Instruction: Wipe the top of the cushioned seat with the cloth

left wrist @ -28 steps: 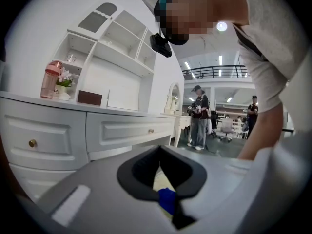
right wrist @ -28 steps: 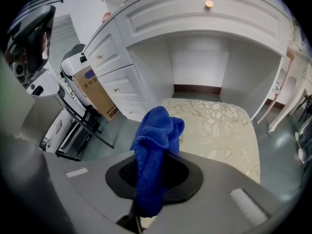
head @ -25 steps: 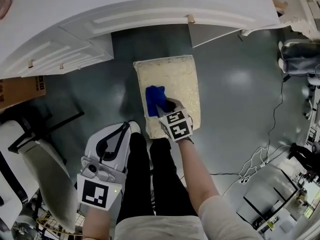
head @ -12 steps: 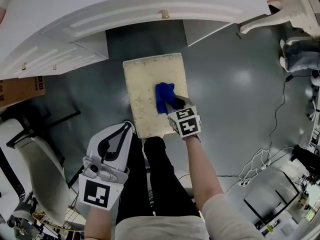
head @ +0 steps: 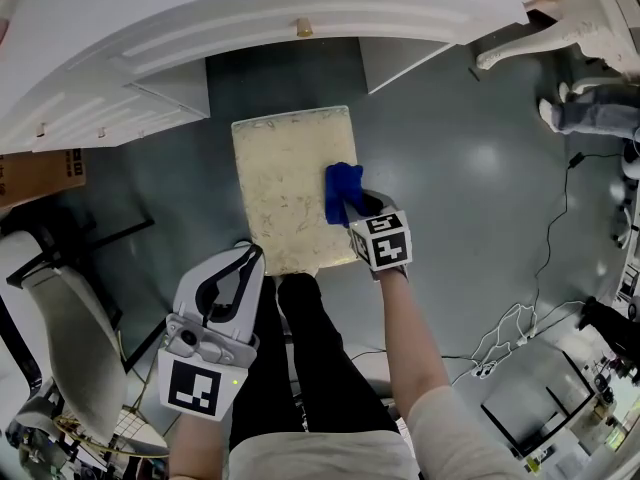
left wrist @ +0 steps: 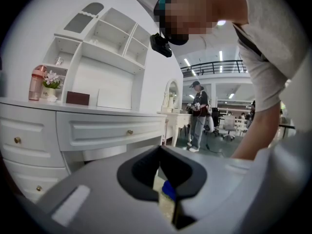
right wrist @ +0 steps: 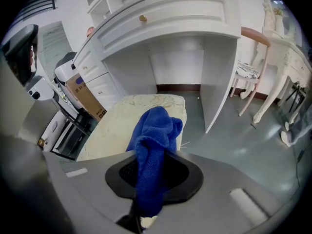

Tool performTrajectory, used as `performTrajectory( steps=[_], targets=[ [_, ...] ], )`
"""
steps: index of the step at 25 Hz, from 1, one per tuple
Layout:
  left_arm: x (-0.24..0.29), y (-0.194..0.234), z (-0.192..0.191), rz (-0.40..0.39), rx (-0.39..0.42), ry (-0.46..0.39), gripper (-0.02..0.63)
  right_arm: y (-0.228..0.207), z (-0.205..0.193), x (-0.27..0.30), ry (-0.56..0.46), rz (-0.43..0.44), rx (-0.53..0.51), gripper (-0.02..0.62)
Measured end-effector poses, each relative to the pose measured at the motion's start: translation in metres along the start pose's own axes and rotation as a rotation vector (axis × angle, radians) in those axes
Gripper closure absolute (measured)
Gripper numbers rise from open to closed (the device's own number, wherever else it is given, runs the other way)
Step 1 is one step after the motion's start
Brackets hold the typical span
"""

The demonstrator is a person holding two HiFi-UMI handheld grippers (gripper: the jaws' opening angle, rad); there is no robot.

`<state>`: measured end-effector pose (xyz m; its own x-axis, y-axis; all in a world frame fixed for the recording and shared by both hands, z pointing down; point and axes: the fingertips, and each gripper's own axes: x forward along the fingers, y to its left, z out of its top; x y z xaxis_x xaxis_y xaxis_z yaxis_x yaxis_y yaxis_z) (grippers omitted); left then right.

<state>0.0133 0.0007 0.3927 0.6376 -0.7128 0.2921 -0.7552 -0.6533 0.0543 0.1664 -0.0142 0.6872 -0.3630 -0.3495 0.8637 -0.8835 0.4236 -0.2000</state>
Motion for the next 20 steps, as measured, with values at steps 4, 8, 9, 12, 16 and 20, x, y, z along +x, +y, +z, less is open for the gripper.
performTrajectory(
  steps=[4, 8, 9, 12, 16, 20],
  targets=[
    [-0.003, -0.003, 0.001, 0.019, 0.001, 0.000, 0.606, -0.009, -0.004, -0.003, 0.006, -0.012, 0.005, 0.534],
    [-0.008, -0.006, 0.000, 0.043, -0.008, 0.003, 0.606, -0.007, -0.008, -0.006, 0.010, -0.009, 0.011, 0.535],
    [-0.010, -0.006, -0.001, 0.048, -0.011, 0.004, 0.606, -0.006, -0.010, -0.007, 0.011, -0.005, 0.013, 0.535],
    [-0.013, -0.010, 0.000, 0.055, -0.014, 0.001, 0.606, -0.001, -0.022, -0.012, 0.014, 0.007, 0.017, 0.535],
    [-0.016, -0.015, -0.001, 0.057, -0.011, -0.005, 0.606, 0.008, -0.043, -0.021, 0.015, 0.011, 0.009, 0.535],
    [-0.022, -0.018, -0.005, 0.059, -0.021, -0.005, 0.606, 0.016, -0.059, -0.027, 0.016, 0.015, 0.008, 0.535]
  ],
)
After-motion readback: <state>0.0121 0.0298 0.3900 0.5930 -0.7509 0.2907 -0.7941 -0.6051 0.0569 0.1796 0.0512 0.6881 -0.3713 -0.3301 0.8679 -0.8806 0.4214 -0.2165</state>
